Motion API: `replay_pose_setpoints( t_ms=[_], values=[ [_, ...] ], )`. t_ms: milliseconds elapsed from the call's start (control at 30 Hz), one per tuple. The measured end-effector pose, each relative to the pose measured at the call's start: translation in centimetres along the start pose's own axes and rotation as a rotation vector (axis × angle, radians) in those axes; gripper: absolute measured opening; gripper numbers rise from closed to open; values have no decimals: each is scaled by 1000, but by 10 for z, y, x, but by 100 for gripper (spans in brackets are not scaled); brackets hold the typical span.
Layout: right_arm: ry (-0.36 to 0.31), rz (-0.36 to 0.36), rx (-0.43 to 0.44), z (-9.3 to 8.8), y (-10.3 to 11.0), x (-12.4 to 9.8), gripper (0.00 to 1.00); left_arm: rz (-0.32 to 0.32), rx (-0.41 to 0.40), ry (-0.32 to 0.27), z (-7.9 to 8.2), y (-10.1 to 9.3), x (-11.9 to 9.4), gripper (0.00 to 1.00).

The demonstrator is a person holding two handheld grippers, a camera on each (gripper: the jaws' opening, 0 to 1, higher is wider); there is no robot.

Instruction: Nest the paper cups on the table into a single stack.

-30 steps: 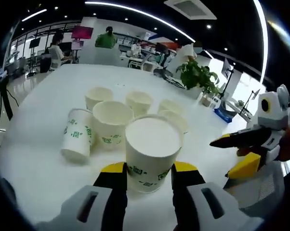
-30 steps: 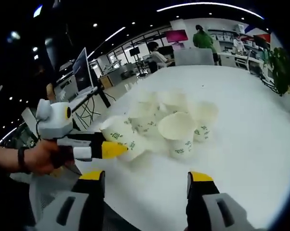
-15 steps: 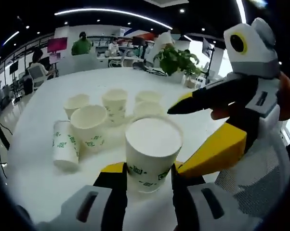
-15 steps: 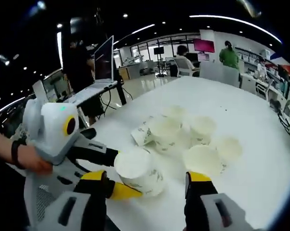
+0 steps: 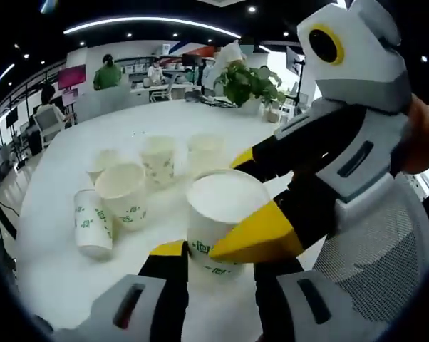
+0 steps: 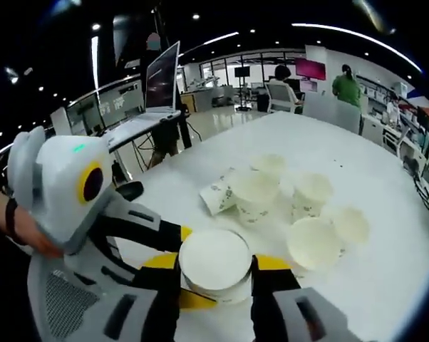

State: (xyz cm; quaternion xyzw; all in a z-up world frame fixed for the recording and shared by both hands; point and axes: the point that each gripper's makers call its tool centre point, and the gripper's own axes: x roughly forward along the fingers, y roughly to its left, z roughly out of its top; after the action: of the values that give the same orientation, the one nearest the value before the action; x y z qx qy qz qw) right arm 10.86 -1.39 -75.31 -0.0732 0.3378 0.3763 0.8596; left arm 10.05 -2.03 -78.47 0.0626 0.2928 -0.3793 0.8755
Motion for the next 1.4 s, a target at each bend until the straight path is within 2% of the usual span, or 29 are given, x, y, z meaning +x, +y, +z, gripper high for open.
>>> replay_pose_setpoints(
  t_ms=[167, 333, 433, 633, 767, 933, 1100, 1233, 1400],
  values=[
    [-23, -6, 42, 0, -2, -4, 36, -5, -5, -8, 2, -2, -2, 35],
    [-62, -1, 157, 3, -6, -7, 35, -7, -11, -16, 4, -2, -3, 39],
    [-82, -21, 200, 5, -16, -11, 35, -9, -27, -2, -2, -1, -4, 40],
    [-123, -30, 288, 9, -26, -20, 35, -15, -149, -22, -10, -2, -14, 41],
    [-159, -21, 351, 13, -31, -23, 35, -31, -174, -23, -13, -4, -16, 37],
    [-179, -2, 401, 16, -29, -25, 35, -57, -213, -71, -2, -7, -17, 31],
    [-207, 14, 448, 18, -27, -25, 35, -84, -203, -78, 0, -10, -16, 25],
    [-220, 22, 469, 18, -29, -30, 35, -101, -223, -110, 3, -12, -22, 19],
    [-248, 39, 550, 17, -30, -33, 35, -119, -227, -123, 4, -14, -22, 13]
  ],
)
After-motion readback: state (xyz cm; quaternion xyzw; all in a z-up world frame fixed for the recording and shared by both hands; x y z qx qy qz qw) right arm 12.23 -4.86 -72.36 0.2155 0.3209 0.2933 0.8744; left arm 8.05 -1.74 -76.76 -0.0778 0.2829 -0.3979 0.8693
